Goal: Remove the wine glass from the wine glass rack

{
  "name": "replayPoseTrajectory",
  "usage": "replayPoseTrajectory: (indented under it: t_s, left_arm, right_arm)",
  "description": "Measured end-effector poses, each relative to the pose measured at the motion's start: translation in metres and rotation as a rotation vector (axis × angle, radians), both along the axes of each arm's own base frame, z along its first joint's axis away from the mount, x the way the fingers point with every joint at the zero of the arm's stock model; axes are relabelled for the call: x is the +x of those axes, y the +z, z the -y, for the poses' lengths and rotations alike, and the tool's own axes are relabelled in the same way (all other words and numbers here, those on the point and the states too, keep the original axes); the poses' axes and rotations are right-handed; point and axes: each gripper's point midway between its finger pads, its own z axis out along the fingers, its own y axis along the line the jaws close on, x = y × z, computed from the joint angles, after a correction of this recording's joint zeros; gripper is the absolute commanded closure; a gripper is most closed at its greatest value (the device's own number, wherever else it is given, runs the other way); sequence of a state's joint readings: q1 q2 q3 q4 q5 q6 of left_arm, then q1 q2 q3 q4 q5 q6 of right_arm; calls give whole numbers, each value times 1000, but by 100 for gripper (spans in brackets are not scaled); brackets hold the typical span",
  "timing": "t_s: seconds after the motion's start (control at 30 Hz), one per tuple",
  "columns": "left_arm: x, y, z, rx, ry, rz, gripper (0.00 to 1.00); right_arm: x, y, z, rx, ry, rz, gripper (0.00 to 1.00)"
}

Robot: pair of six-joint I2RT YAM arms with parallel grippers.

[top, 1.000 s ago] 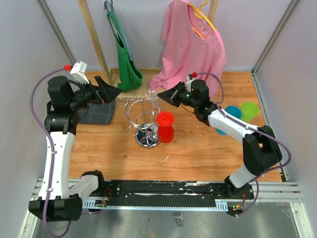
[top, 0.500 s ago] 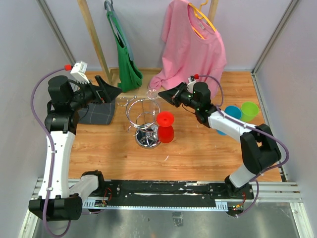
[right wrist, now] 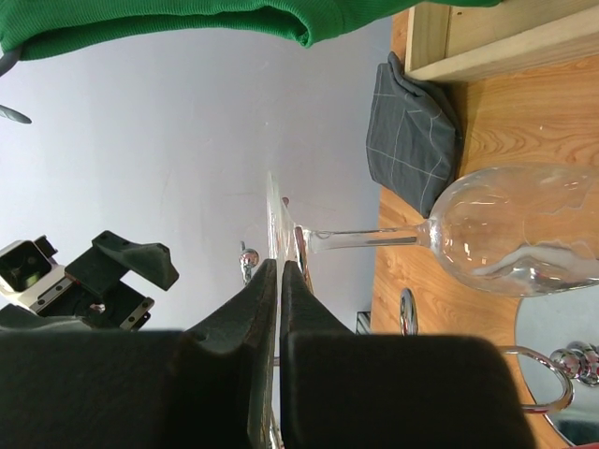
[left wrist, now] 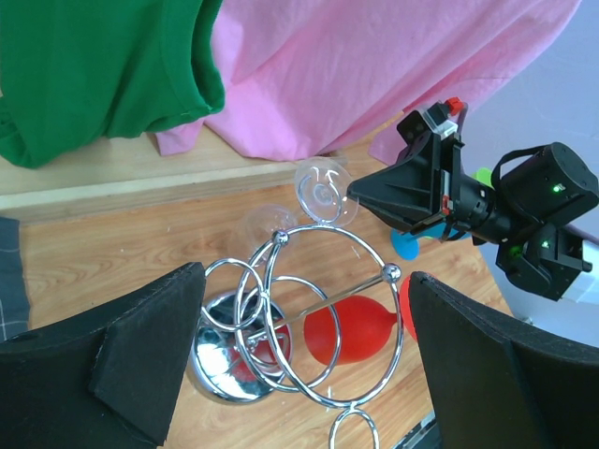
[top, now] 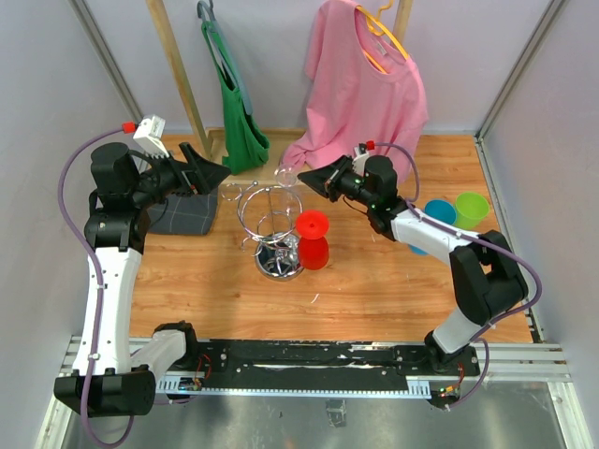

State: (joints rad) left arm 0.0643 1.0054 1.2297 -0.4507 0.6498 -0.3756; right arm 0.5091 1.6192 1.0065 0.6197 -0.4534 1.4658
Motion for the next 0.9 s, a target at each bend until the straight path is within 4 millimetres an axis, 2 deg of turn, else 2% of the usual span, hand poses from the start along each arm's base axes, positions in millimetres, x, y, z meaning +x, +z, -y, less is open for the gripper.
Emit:
replayPoseTrajectory:
  t_s: [0.67, 0.9]
  left_arm:
    - [0, 0, 1, -7, -2, -3, 5]
    - [0, 0, 1, -7, -4, -5, 5]
  right_arm:
    - [6, 3, 1, 32, -2, 9, 99]
    - [20, 4, 6, 58, -26, 14, 99]
